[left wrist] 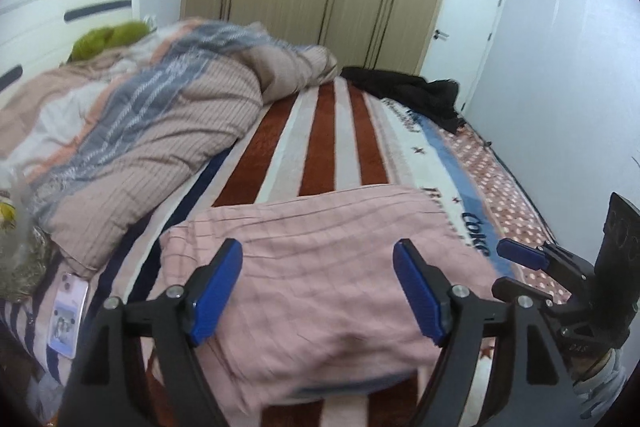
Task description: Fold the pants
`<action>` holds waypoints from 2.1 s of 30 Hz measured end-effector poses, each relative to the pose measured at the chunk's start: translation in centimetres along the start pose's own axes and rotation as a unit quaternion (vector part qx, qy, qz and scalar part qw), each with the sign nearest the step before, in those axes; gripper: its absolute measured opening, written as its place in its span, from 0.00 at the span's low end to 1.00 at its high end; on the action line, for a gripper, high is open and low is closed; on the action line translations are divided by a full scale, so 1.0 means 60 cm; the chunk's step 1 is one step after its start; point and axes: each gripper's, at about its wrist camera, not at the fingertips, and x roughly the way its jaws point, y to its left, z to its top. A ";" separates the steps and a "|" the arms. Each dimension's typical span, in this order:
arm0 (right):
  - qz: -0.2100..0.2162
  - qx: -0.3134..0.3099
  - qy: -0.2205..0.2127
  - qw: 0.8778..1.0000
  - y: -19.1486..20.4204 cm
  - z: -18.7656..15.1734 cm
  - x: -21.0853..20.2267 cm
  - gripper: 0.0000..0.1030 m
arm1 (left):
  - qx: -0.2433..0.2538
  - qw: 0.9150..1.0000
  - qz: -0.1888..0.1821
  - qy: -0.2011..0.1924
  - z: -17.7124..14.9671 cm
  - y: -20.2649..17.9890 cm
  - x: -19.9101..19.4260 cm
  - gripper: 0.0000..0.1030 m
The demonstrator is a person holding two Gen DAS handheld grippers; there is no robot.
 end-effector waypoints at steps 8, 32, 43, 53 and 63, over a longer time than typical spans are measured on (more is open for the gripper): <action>-0.035 -0.014 -0.057 0.998 -0.012 -0.039 -0.175 0.67 | 0.059 0.994 -0.002 -0.089 -0.038 -0.154 -0.114 0.88; -0.233 -0.030 -0.166 0.958 -0.030 -0.268 -0.507 0.99 | 0.060 0.976 0.055 -0.203 -0.273 -0.418 -0.153 0.99; -0.234 -0.026 -0.166 0.958 -0.020 -0.283 -0.509 0.99 | 0.067 0.975 0.048 -0.204 -0.290 -0.426 -0.150 0.99; -0.238 -0.011 -0.162 0.958 -0.027 -0.289 -0.509 1.00 | 0.066 0.976 0.044 -0.204 -0.291 -0.424 -0.147 0.99; -0.243 -0.004 -0.160 0.957 -0.034 -0.297 -0.512 0.99 | 0.067 0.976 0.044 -0.202 -0.293 -0.428 -0.143 0.99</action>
